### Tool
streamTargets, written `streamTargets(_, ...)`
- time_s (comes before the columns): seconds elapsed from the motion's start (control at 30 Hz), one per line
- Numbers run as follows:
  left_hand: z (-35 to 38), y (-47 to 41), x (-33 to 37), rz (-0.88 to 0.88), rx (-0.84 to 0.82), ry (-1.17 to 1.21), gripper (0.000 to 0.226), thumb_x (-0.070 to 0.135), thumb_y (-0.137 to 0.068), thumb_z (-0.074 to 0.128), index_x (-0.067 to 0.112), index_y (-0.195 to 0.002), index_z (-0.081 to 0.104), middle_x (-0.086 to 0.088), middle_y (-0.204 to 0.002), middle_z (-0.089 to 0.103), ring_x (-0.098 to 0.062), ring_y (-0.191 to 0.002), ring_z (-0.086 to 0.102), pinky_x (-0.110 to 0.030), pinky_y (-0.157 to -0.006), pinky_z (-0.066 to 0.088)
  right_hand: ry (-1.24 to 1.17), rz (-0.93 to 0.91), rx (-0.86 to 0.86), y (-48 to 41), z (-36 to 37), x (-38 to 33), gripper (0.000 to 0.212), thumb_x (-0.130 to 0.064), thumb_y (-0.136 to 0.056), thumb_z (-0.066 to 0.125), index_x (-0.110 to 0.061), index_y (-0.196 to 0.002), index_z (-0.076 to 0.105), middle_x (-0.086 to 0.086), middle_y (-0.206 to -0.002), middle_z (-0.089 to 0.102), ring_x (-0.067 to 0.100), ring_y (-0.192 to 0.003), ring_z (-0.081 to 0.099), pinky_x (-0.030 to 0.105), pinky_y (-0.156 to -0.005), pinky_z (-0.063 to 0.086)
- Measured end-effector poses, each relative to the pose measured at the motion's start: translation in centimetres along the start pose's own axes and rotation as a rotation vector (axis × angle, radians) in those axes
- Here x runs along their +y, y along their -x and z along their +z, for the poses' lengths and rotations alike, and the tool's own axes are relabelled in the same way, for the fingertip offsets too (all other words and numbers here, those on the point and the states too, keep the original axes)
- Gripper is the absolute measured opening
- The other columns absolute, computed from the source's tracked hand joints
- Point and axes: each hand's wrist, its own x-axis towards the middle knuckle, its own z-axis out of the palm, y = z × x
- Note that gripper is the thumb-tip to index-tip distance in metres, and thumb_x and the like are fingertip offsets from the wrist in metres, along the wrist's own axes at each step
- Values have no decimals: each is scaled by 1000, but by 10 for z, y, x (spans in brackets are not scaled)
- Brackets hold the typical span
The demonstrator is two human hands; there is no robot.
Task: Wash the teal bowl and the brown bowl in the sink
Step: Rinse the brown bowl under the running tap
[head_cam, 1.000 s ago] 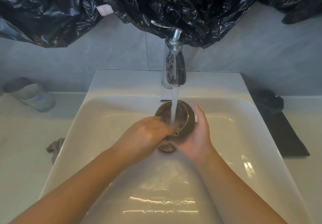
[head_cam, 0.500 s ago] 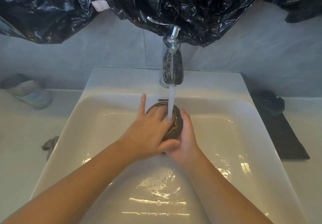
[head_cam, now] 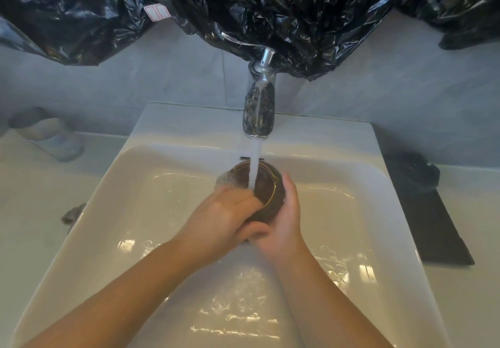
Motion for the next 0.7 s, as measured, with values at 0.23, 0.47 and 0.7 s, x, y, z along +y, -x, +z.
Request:
streamTargets(0.23,-6,0,5,-171,-180,-53,60,60,-83,45,28,-133,39,5,-136,50,-15,-130,45,-69,-111,-3,49,56,13,-3,4,5,60,-59,-91,40,-12,-94,77,11,-92,75,26,-85,73,35,-72,57)
streamTargets(0.47,-12,12,-9,-19,-71,-29,27,38,-83,48,33,-103,65,13,-90,71,-8,-87,68,-70,-109,14,30,12,50,0,0,-2,61,-60,-90,44,-9,-101,76,18,-99,73,33,-97,66,42,-86,50)
streamTargets(0.7,-8,8,-6,-26,-122,-345,60,58,-77,53,20,-123,59,-3,-128,63,-18,-120,59,-74,-104,20,139,60,45,1,3,1,65,-64,-89,44,-13,-119,70,16,-112,73,32,-106,67,44,-85,52)
